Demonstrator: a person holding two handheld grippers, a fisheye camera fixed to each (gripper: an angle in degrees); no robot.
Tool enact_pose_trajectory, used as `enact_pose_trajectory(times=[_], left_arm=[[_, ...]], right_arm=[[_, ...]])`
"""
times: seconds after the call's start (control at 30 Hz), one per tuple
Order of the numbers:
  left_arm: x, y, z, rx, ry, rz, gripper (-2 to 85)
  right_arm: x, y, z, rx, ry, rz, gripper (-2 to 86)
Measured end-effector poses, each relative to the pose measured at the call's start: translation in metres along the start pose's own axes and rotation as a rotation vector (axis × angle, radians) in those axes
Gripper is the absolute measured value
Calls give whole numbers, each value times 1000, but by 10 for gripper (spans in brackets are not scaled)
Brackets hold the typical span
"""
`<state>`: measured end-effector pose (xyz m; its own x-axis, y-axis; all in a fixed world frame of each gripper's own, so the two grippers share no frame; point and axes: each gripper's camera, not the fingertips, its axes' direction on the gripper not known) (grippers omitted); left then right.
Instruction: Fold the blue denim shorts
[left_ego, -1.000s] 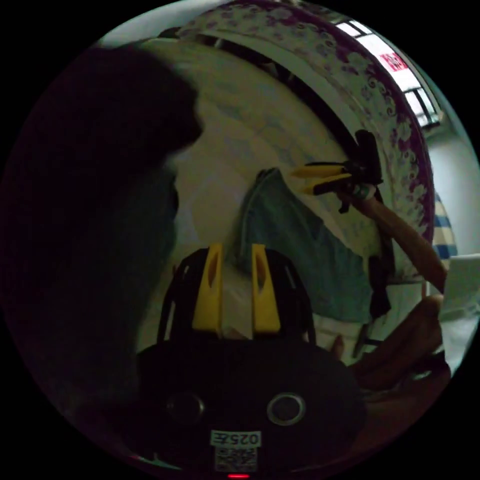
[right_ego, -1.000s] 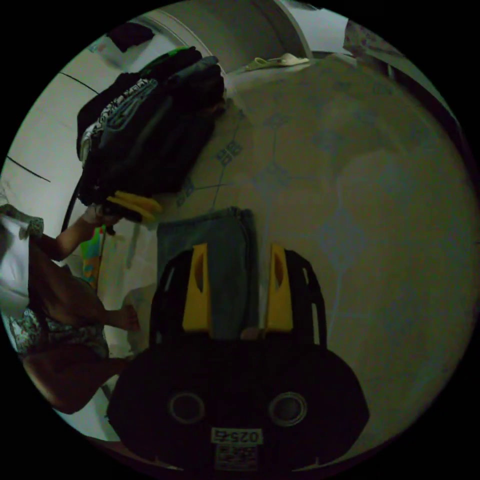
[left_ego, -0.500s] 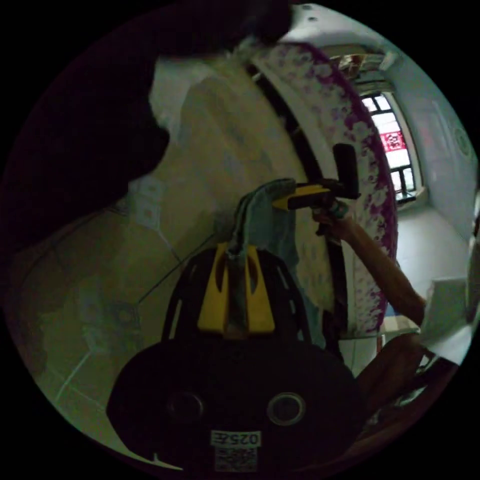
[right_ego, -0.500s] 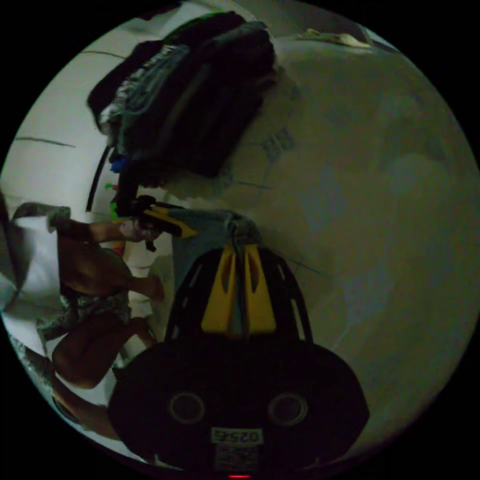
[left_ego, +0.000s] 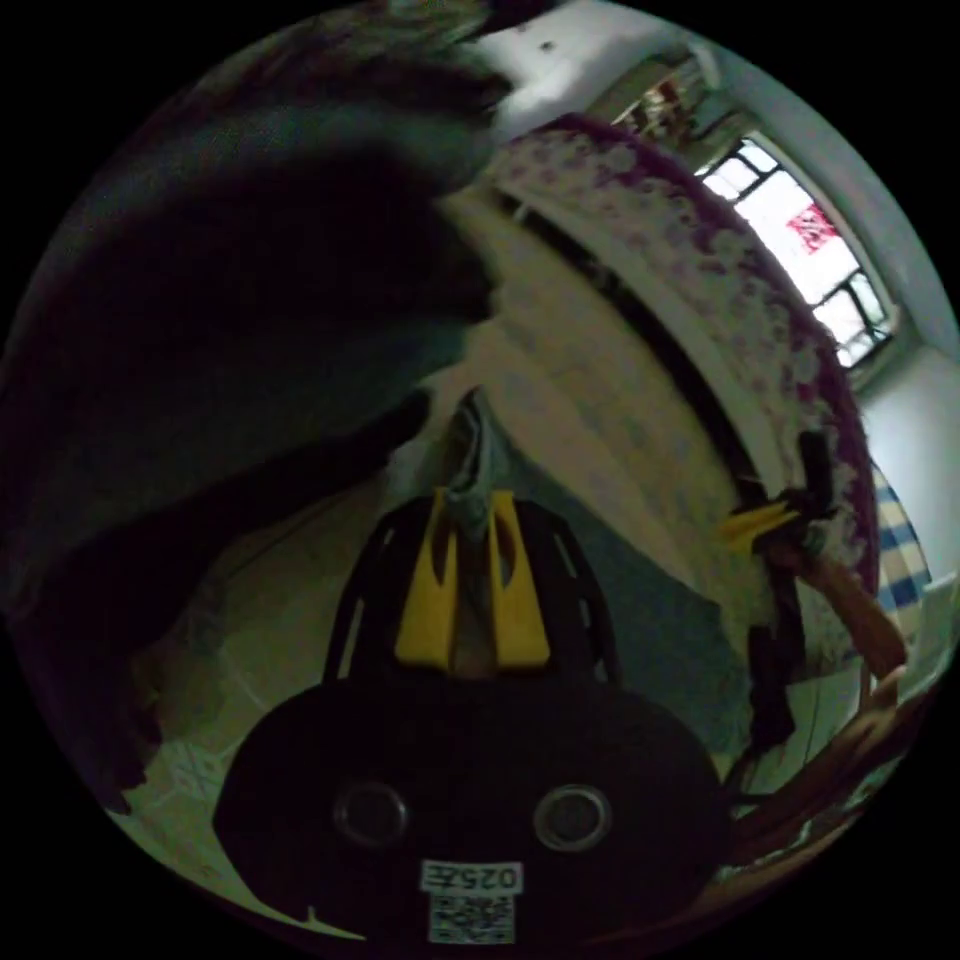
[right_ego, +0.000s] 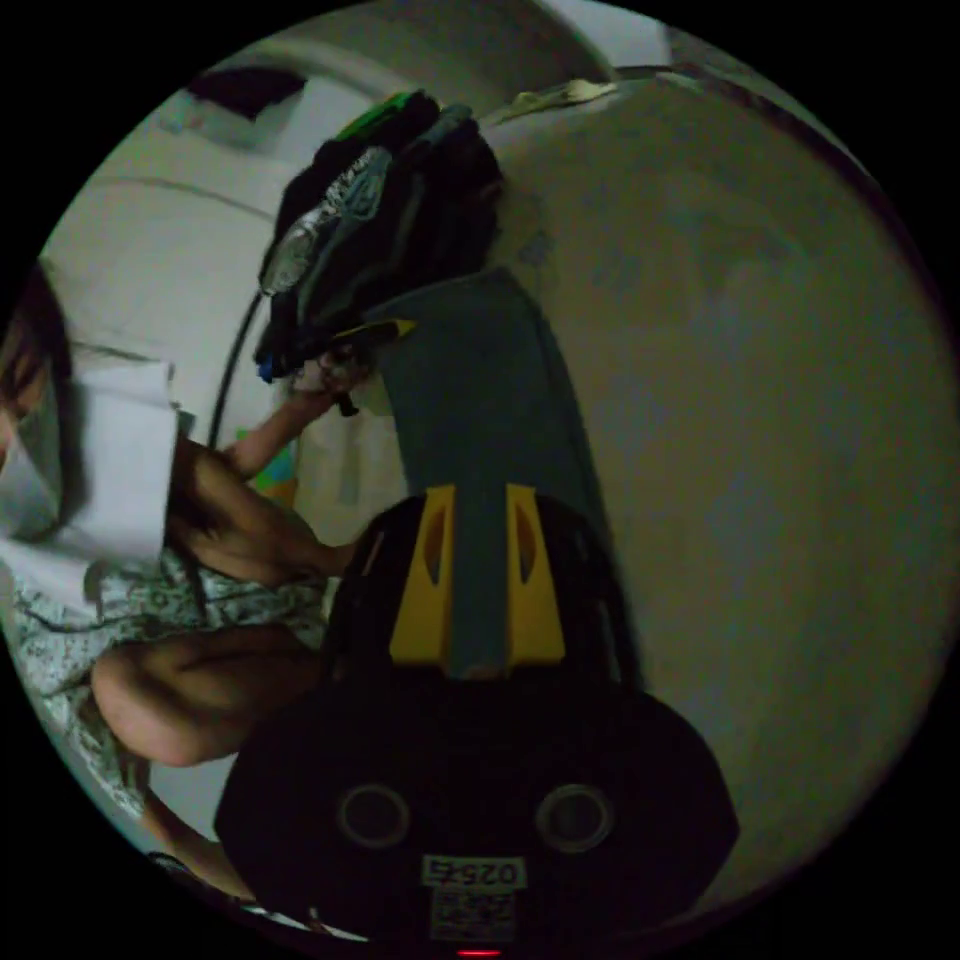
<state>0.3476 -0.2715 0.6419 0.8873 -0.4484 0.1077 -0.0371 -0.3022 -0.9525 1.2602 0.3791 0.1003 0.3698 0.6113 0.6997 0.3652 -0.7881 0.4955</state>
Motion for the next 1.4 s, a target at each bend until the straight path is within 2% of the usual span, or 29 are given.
enact_pose_trajectory(times=[0.07, 0.13, 0.17, 0.2, 0.23, 0.33, 0.37, 0.43, 0.53, 0.6, 0.7, 0.73, 0.87, 0.97, 1.03, 1.1, 1.17, 1.23, 1.37, 1.4], left_arm=[[46, -4, -17, 54, 105, 117, 4], [123, -4, -25, 76, 273, 304, 3], [145, -2, -24, 69, 319, 361, 4], [190, 5, -20, 41, 415, 462, 4], [241, 20, -13, 14, 505, 600, 4], [359, 91, 17, -94, 695, 913, 4], [379, 110, 26, -126, 732, 970, 4], [442, 191, 78, -324, 793, 1090, 4], [483, 293, 139, -505, 658, 1247, 4], [490, 336, 153, -537, 631, 1353, 5], [492, 365, 144, -452, 586, 1445, 11], [495, 368, 142, -448, 563, 1458, 16], [491, 356, 140, -527, 558, 1483, 27], [466, 317, 126, -573, 661, 1391, 26], [443, 272, 103, -483, 704, 1296, 21], [432, 237, 91, -398, 658, 1251, 19], [425, 206, 95, -361, 602, 1192, 15], [418, 178, 134, -414, 559, 1117, 4], [408, 174, 224, -600, 456, 1051, -6], [404, 179, 252, -679, 383, 1050, -6]], right_arm=[[1, 72, -20, 168, -178, 127, 129], [7, 172, -42, 465, -429, 335, 161], [6, 197, -46, 546, -488, 361, 166], [4, 245, -55, 716, -579, 422, 189], [0, 290, -61, 868, -640, 505, 205], [-16, 375, -74, 1059, -615, 646, 239], [-18, 389, -75, 1063, -578, 676, 243], [-16, 437, -70, 1018, -449, 769, 249], [10, 486, -38, 978, -440, 949, 212], [28, 504, -10, 955, -514, 1039, 162], [37, 513, 13, 1077, -676, 1012, 94], [35, 512, 13, 1093, -661, 1010, 72], [26, 495, -7, 1012, -546, 997, 22], [3, 464, -54, 894, -347, 920, 3], [-29, 441, -105, 860, -254, 790, -1], [-57, 438, -143, 839, -144, 739, 0], [-74, 448, -169, 803, -13, 769, 3], [-62, 470, -173, 715, 99, 883, 13], [12, 511, -114, 621, 36, 1101, 36], [31, 521, -89, 615, -21, 1121, 41]])
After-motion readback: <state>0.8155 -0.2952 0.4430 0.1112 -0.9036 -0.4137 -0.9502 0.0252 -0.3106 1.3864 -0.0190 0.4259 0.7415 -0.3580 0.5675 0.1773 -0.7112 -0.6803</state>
